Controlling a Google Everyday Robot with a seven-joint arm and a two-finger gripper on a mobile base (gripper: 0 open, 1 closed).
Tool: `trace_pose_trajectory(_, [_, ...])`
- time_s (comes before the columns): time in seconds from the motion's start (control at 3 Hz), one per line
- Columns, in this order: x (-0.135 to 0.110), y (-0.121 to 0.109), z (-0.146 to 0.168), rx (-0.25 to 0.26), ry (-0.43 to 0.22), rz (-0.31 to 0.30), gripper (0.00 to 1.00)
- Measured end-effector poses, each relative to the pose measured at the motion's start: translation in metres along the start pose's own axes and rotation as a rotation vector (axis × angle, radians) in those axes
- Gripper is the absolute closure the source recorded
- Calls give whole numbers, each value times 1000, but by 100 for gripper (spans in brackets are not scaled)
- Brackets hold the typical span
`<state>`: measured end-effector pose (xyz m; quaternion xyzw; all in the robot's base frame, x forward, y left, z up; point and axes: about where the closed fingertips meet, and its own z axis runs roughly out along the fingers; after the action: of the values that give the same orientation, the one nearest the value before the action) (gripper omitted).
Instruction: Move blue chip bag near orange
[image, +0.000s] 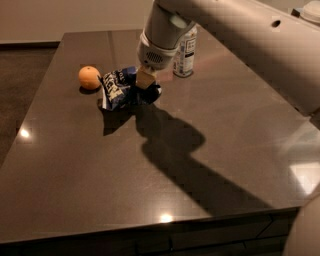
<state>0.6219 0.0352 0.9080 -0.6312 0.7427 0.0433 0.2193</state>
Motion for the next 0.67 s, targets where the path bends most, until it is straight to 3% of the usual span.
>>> trace_pose_trajectory(0.67, [-10, -9, 24, -16, 1, -3, 59])
